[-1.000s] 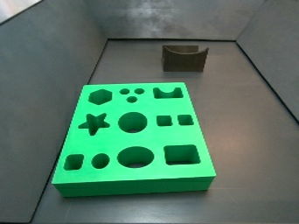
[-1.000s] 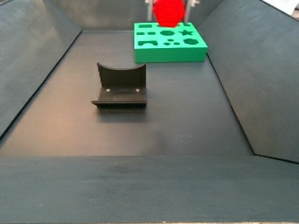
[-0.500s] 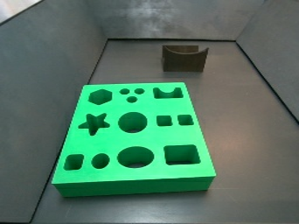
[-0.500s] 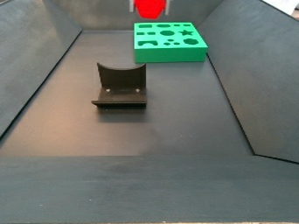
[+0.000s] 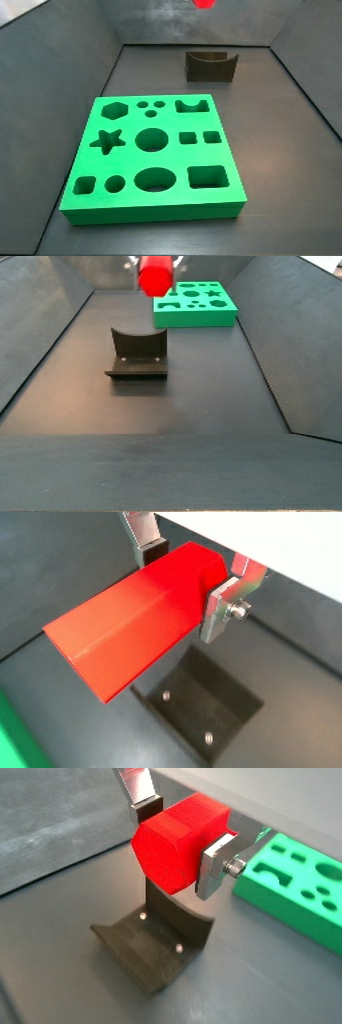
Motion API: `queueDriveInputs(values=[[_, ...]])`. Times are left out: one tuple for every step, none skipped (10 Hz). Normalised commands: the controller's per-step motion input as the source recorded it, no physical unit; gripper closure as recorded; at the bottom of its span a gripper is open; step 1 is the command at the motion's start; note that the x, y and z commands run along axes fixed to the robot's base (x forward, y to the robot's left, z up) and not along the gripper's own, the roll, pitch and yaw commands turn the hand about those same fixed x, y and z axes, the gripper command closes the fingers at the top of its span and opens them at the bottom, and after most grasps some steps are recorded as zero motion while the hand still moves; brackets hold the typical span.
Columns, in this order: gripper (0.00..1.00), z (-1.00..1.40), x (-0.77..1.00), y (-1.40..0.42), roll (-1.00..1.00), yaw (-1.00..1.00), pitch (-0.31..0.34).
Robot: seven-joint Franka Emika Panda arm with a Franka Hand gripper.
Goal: Pick up the hexagon object. Move up. Place the hexagon object on the fixture. Regrasp the hexagon object. Move to above the board. Insert the hexagon object.
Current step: Place the hexagon object on the fixture.
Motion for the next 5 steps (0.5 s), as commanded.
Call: queueDriveInputs(values=[[1.00, -0.06, 0.58, 0.07, -1.00, 0.04, 0.187], [1.00, -0.05, 0.47, 0.07, -1.00, 0.02, 0.208], [1.00, -0.03, 0.36, 0.06, -1.00, -0.02, 0.229], [1.00, -0.02, 0.27, 0.05, -0.85, -0.05, 0.219], [1.00, -0.01, 0.16, 0.05, -0.62, -0.09, 0.184]])
